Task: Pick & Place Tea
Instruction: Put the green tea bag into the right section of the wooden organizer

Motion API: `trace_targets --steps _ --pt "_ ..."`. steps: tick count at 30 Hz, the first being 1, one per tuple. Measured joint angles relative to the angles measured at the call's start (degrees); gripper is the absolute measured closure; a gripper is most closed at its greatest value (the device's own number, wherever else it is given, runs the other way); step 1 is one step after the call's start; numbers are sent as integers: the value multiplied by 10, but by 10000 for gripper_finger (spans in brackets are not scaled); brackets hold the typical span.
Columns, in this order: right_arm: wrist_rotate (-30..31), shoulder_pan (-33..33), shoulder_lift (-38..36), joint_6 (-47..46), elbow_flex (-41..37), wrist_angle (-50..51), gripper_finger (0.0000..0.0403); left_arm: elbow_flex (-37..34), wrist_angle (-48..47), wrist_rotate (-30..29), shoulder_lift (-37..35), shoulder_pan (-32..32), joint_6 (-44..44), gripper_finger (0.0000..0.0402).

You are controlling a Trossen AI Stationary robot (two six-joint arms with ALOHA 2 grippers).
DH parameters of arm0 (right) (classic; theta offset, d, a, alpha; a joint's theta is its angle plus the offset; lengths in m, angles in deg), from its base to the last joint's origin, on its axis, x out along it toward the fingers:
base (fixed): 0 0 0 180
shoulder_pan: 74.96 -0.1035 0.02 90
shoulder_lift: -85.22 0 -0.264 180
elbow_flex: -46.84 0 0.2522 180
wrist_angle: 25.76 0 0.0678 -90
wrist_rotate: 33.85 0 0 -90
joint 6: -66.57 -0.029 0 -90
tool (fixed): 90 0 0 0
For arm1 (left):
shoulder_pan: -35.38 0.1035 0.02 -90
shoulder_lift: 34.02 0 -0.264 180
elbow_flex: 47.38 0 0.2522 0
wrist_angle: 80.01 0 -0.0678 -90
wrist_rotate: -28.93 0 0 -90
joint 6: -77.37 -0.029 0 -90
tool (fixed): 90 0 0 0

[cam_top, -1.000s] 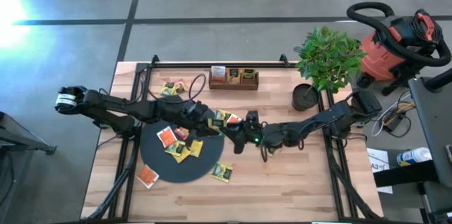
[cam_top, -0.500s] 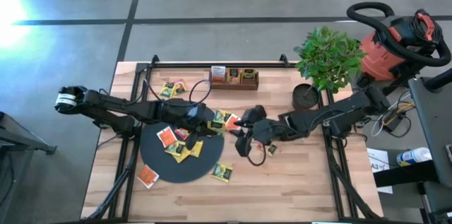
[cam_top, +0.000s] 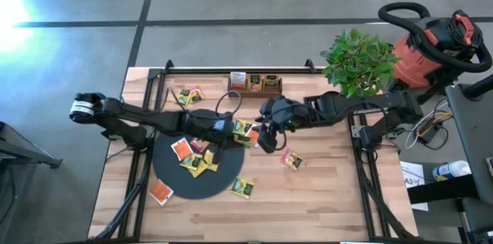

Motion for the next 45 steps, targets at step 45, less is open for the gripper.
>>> trace_targets --steps 45 --pt "-97 0 40 114 -3 116 347 143 -10 2 146 16 -100 385"
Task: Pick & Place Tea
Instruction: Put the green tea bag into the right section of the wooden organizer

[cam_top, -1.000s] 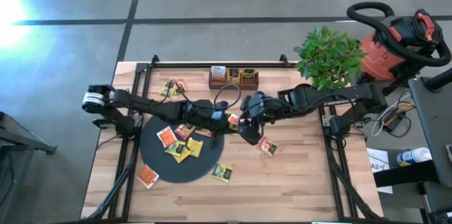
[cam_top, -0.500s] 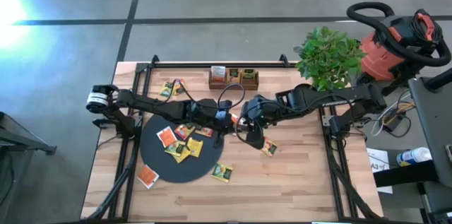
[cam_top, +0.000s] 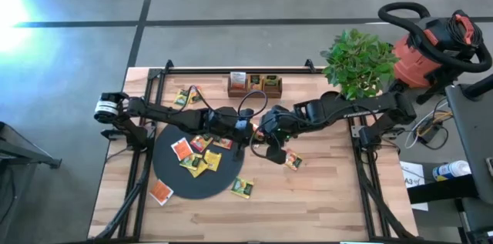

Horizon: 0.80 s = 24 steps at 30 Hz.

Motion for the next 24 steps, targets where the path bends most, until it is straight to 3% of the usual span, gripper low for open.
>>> trace_targets --steps 24 --pt "0 3 10 0 3 2 394 -4 -26 -1 0 -1 17 385"
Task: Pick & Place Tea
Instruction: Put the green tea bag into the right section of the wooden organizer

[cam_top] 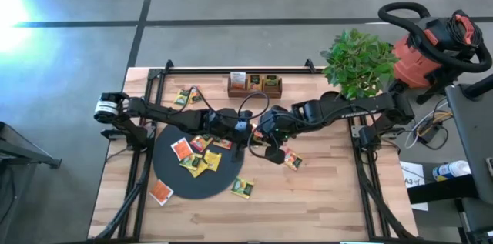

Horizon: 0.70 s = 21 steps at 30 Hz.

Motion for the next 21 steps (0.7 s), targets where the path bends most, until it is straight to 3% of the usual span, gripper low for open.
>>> trace_targets --steps 5,13,21 --pt "0 3 0 13 0 11 394 0 1 -6 -1 -4 42 359" --pt "5 3 0 38 0 20 394 -1 -19 -90 -19 -11 103 305" --pt "24 33 0 94 0 68 394 -19 -151 -147 -100 -34 233 296"
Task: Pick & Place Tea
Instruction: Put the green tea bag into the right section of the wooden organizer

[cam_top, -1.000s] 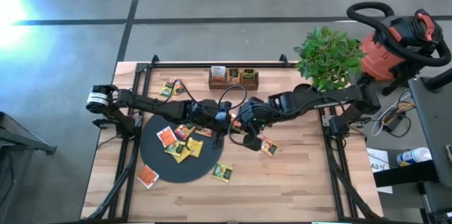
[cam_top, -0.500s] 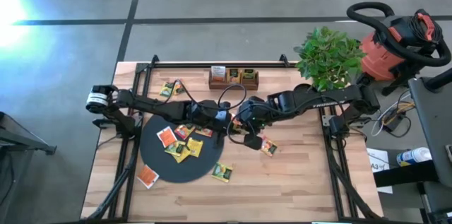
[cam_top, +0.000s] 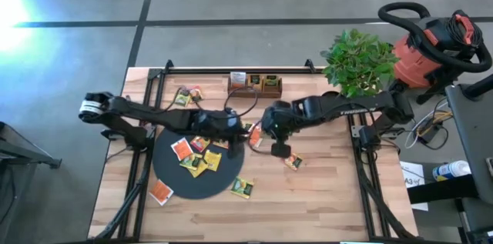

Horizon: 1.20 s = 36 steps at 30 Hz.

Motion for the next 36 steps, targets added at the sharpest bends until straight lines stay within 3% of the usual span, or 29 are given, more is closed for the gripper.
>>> trace_targets --steps 4,11,19,30,36 --pt "11 48 3 45 0 0 394 -33 0 -17 -67 -48 62 296" --pt "43 138 33 122 0 -3 394 -90 -4 -194 -167 -131 104 296" --pt "88 211 76 212 0 -64 394 -155 -32 -336 -269 -125 98 296" --pt "81 295 128 325 0 -95 394 -220 -34 -375 -350 -96 174 296" --pt "32 334 132 331 0 -112 394 -221 -29 -432 -352 -94 182 296"
